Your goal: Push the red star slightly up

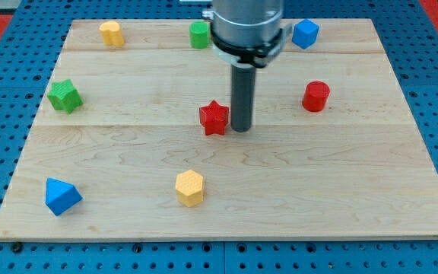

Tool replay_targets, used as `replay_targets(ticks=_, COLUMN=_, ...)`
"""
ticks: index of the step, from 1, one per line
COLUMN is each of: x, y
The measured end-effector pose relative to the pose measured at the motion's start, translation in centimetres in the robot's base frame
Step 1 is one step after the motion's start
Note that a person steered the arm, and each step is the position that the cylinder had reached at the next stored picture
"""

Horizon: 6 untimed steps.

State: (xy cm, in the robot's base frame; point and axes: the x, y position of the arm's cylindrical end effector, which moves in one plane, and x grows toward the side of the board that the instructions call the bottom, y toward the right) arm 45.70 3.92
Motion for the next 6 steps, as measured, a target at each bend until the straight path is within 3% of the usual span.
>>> replay_targets(ticks=1, x=2.2, y=-1.7)
replay_targets(ticks=3, x=-2.5, y=-4.3)
replay_targets(ticks=4, x=3.4, y=-2.1)
replay_targets(ticks=5, x=13.3, y=-1.8)
replay_targets(ticks=6, x=13.6, y=-7.9)
